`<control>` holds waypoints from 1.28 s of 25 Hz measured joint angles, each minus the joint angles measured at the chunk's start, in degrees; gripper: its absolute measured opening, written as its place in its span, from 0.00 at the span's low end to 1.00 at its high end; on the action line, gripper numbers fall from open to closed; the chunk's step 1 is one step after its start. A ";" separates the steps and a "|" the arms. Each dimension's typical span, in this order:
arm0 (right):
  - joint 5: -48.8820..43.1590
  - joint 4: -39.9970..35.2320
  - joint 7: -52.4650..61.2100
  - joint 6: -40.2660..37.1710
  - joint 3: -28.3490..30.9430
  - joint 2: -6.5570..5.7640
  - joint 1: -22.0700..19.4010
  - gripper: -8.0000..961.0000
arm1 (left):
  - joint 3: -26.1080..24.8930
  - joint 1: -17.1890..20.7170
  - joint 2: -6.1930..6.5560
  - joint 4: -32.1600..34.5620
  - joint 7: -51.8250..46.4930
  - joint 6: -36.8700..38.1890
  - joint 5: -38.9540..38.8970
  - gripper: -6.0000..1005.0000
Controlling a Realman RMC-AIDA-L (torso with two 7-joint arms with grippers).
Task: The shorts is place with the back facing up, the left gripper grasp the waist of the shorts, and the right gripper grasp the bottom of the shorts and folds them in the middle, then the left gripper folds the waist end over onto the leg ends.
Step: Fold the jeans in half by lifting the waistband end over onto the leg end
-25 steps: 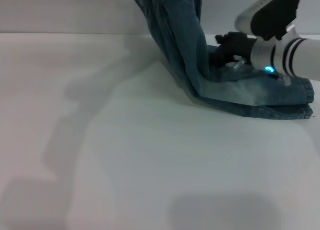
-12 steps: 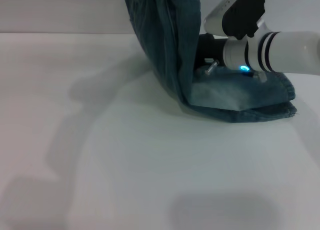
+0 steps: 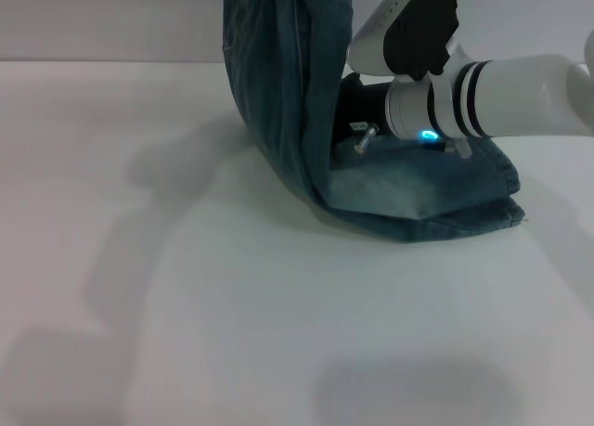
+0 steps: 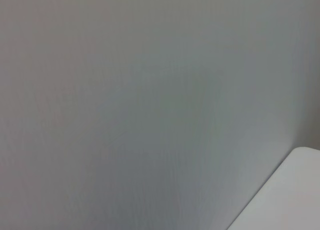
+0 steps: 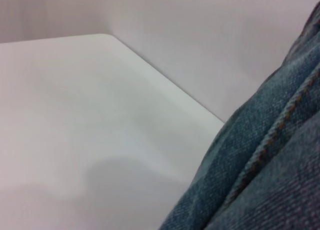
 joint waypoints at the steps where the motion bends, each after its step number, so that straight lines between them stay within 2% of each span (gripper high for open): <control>1: -0.01 0.10 0.05 0.03 -0.19 -0.03 0.05 0.60 | 0.03 0.12 0.00 -0.01 0.03 -0.02 0.00 0.08; 7: -0.19 -0.15 0.09 0.39 0.28 -0.28 -1.56 0.60 | 0.24 1.12 -0.05 -0.41 0.04 -0.38 0.01 0.08; 9: -0.20 -1.81 0.10 0.45 0.92 -0.41 -3.63 0.60 | 0.43 1.48 -0.05 -0.48 0.04 -0.51 0.01 0.08; 10: -0.22 -3.82 0.11 0.66 1.90 -0.52 -5.97 0.60 | 0.69 2.16 -0.07 -0.46 0.04 -0.67 0.00 0.08; 13: -0.22 -5.63 0.11 1.20 2.91 -0.59 -8.27 0.60 | 0.73 2.51 -0.08 -0.44 0.04 -0.70 -0.15 0.08; 14: -0.26 -7.09 0.10 2.25 3.69 -0.63 -10.41 0.60 | 0.79 2.70 -0.09 -0.44 0.04 -0.73 -0.34 0.07; 16: -0.28 -7.79 0.09 3.00 4.19 -0.64 -11.44 0.60 | 0.85 2.89 -0.09 -0.50 0.04 -0.81 -0.48 0.07; 20: -0.31 -9.02 -0.18 8.86 6.29 -0.65 -14.72 0.60 | 2.24 3.64 -0.09 -0.53 0.26 -1.25 -1.86 0.08; 24: -0.10 -8.97 -0.23 18.43 7.76 -0.59 -16.74 0.60 | 4.51 4.50 -0.06 -0.65 2.77 -1.58 -6.10 0.08; 27: 0.05 -9.31 -0.19 23.53 11.21 -0.55 -17.95 0.60 | 7.03 4.86 -0.11 -0.71 3.57 -1.65 -7.96 0.09; 30: 0.17 -9.76 -0.08 25.50 16.47 -0.50 -18.63 0.60 | 9.95 5.28 -0.16 -0.71 3.74 -1.96 -9.20 0.09; 31: 0.35 -10.11 -0.05 25.83 20.64 -0.56 -18.95 0.60 | 10.69 5.42 -0.17 -0.70 3.74 -2.11 -9.57 0.09; 32: 0.35 -10.11 -0.05 25.83 20.64 -0.56 -18.95 0.60 | 11.24 5.58 -0.18 -0.70 3.74 -2.23 -10.01 0.09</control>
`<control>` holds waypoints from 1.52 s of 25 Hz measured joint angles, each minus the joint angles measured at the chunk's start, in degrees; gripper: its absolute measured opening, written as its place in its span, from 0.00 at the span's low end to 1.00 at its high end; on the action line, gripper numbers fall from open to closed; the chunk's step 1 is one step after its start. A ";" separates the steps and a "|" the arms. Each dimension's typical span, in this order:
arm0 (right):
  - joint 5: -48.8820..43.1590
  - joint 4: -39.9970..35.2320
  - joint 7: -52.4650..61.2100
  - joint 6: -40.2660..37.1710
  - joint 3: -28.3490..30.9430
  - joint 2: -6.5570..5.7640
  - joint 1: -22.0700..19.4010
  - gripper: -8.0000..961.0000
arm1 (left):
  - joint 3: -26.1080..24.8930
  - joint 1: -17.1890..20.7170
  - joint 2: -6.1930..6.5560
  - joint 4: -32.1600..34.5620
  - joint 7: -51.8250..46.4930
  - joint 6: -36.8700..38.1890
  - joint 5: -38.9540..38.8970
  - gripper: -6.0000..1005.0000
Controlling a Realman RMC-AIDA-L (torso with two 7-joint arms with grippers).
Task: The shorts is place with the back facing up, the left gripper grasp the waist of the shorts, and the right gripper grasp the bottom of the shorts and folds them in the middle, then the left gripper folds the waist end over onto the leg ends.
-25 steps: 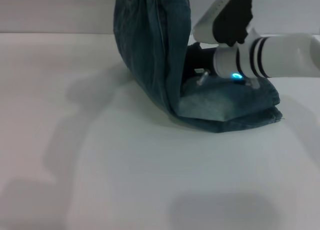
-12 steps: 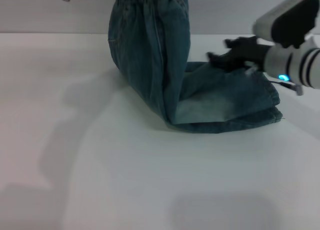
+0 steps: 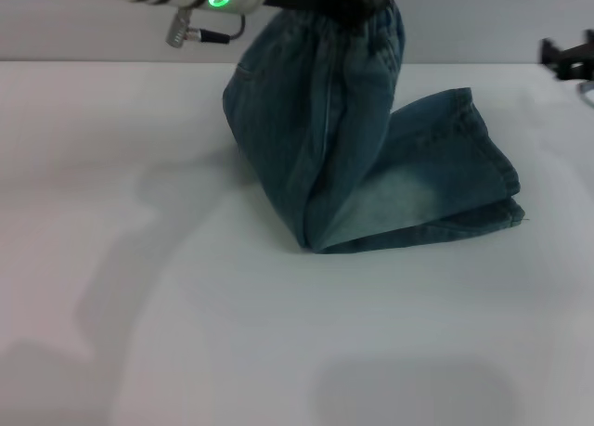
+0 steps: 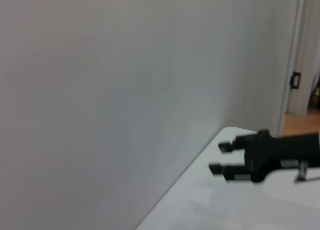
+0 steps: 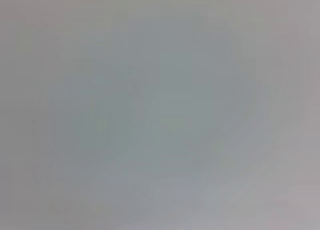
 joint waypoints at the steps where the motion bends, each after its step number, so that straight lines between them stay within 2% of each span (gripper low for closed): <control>1: 0.08 -0.39 0.01 -0.14 1.70 -0.03 -0.25 0.60 | 0.64 0.20 0.00 -0.01 0.00 -0.23 -0.53 0.09; 5: 0.71 -2.70 0.04 -0.79 5.54 -0.12 -1.80 0.60 | 3.67 1.21 0.00 -0.03 0.02 -2.27 -3.49 0.10; 16: 1.26 -4.55 0.11 -4.07 6.09 -0.08 -3.77 0.60 | 14.68 1.39 -0.22 -3.63 0.07 -12.07 -9.28 0.11; 26: 1.26 -4.66 0.12 -5.51 6.15 -0.09 -3.62 0.60 | 16.43 1.59 -0.31 -6.00 -0.01 -15.46 -12.64 0.12; 33: 1.26 -4.78 0.12 -6.38 5.66 -0.08 -3.34 0.60 | 16.45 2.45 -0.23 -5.39 0.86 -18.15 -12.89 0.40; 38: 1.26 -6.99 0.02 -11.31 5.57 -0.01 -3.96 0.60 | 16.39 6.95 -0.13 -2.45 5.22 -25.35 -15.33 0.57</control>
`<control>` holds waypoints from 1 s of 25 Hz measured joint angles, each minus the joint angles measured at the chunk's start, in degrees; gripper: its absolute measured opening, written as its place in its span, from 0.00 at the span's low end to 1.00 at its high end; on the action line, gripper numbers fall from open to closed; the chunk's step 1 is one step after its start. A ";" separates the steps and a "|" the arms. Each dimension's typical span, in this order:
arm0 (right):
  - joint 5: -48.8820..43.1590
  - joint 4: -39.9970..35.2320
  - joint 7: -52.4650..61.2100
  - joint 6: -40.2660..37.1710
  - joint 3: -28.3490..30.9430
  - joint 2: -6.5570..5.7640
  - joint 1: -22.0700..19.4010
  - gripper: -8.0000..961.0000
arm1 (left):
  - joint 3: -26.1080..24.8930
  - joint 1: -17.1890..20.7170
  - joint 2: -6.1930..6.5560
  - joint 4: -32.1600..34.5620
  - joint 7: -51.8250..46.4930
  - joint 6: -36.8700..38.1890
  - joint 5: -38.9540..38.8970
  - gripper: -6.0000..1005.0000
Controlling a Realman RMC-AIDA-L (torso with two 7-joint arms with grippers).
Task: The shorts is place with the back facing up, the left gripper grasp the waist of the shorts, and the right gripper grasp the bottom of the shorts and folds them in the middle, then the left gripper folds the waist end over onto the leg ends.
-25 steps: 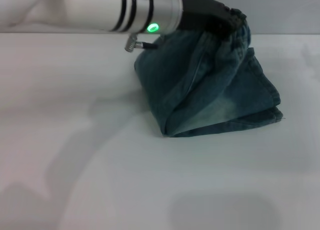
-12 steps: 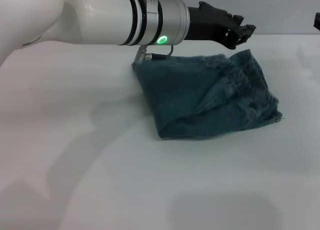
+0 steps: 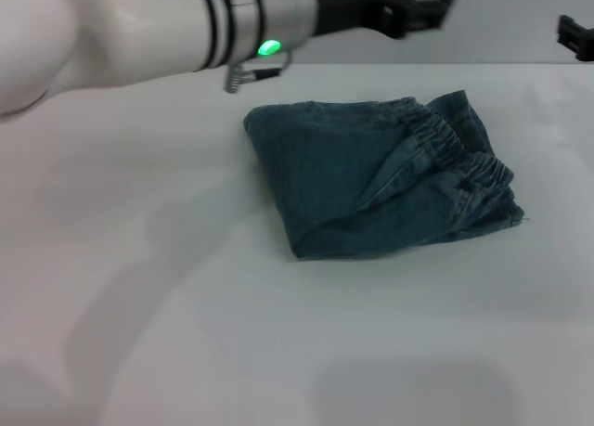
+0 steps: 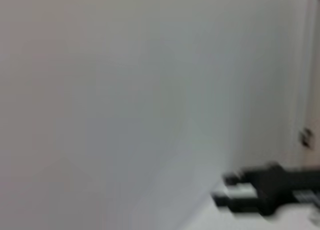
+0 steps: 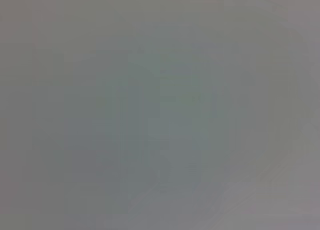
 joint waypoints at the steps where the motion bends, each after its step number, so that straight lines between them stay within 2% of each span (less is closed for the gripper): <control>1: 0.00 -0.71 -0.06 -2.08 0.00 0.01 -0.22 0.60 | -0.05 0.99 0.02 0.49 1.00 -1.46 -0.88 0.61; 5: -0.11 -4.38 -0.16 -14.04 0.00 -0.04 -1.38 0.60 | -1.18 6.25 0.28 2.83 6.21 -8.39 -6.21 0.77; 10: -0.85 -7.98 -1.12 -31.64 -0.01 -0.23 -1.55 0.60 | -4.70 9.56 0.38 3.40 9.53 -9.99 -10.41 0.80; 14: -1.43 -10.09 -1.56 -44.90 0.03 -0.35 -0.99 0.60 | -5.16 10.23 0.40 3.42 9.66 -10.03 -10.96 0.83; 18: -2.44 -11.12 2.85 -54.37 0.13 -0.88 0.65 0.60 | -5.21 10.40 0.40 3.43 9.67 -10.09 -11.00 0.84; 22: -7.02 -10.21 8.75 -61.07 0.48 -1.52 3.47 0.60 | -5.63 10.39 0.39 3.46 9.66 -9.74 -11.02 0.84; 25: -9.01 -9.39 10.89 -63.19 0.65 -2.08 5.02 0.60 | -6.00 9.93 0.39 3.08 9.48 -9.46 -11.04 0.84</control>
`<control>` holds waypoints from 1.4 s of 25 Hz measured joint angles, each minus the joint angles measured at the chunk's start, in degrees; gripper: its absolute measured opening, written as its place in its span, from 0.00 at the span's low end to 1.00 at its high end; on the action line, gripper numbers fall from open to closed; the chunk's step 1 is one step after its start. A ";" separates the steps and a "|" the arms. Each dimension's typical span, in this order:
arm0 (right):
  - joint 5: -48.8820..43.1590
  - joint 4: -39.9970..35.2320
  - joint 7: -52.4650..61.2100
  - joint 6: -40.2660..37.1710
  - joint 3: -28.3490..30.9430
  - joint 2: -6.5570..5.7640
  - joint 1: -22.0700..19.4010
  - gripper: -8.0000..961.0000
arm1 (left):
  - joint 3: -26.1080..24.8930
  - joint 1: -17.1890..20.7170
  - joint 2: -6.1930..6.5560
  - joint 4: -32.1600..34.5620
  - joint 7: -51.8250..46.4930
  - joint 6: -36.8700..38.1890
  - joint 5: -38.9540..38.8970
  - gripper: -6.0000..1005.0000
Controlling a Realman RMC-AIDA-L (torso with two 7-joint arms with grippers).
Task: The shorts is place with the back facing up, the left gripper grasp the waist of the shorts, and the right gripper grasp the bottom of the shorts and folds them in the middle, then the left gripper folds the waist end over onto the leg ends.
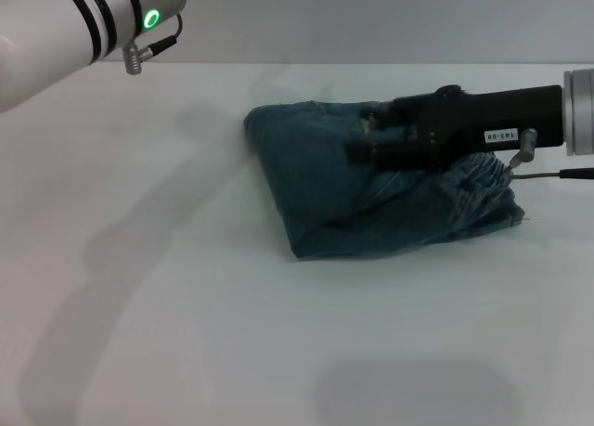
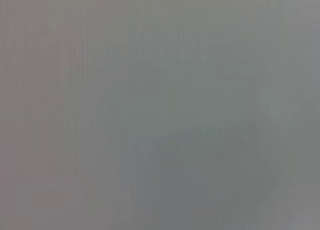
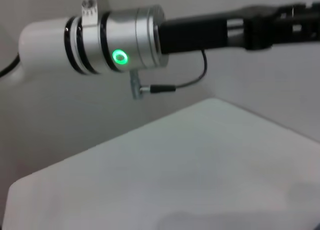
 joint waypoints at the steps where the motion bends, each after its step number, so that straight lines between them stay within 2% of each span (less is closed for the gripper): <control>1: -0.59 0.74 1.58 -0.48 0.00 -0.60 0.98 0.60 | -0.29 -0.10 0.00 -0.06 -0.17 0.18 0.00 0.84; 2: -0.95 1.66 2.45 -1.03 -0.01 -1.00 1.63 0.60 | -0.52 -0.18 0.00 -0.08 -0.28 0.40 -0.01 0.84; 3: -1.80 5.26 4.75 -2.88 -0.17 -2.29 4.22 0.60 | -1.17 -0.38 -0.03 -0.16 -0.41 1.06 -0.01 0.84; 4: -1.80 5.26 4.75 -2.88 -0.17 -2.29 4.22 0.60 | -1.17 -0.38 -0.03 -0.16 -0.41 1.06 -0.01 0.84; 6: -2.51 10.01 5.55 -4.79 -0.27 -3.33 7.05 0.60 | -1.49 -0.40 -0.03 -0.32 -0.45 1.33 -0.01 0.84; 9: -4.01 14.37 5.55 -5.31 -0.19 -3.89 9.93 0.60 | -1.83 -0.22 -0.03 -0.53 -0.47 1.34 -0.01 0.84; 17: -8.19 18.29 9.51 -5.67 -0.55 -3.66 13.88 0.60 | -1.93 -0.28 0.00 -1.83 -0.67 1.38 0.00 0.84; 21: -10.90 21.53 9.65 -5.63 -0.61 -3.18 15.39 0.60 | -2.00 -0.55 0.00 -2.57 -0.67 1.33 0.00 0.84; 26: -13.86 23.63 10.36 -6.14 -0.71 -2.28 16.52 0.60 | -2.07 -0.86 0.00 -3.23 -0.56 1.06 0.00 0.84; 35: -19.79 23.90 12.58 -5.17 -0.74 -1.55 16.68 0.60 | -2.97 -1.35 0.00 -4.78 0.02 0.53 0.00 0.84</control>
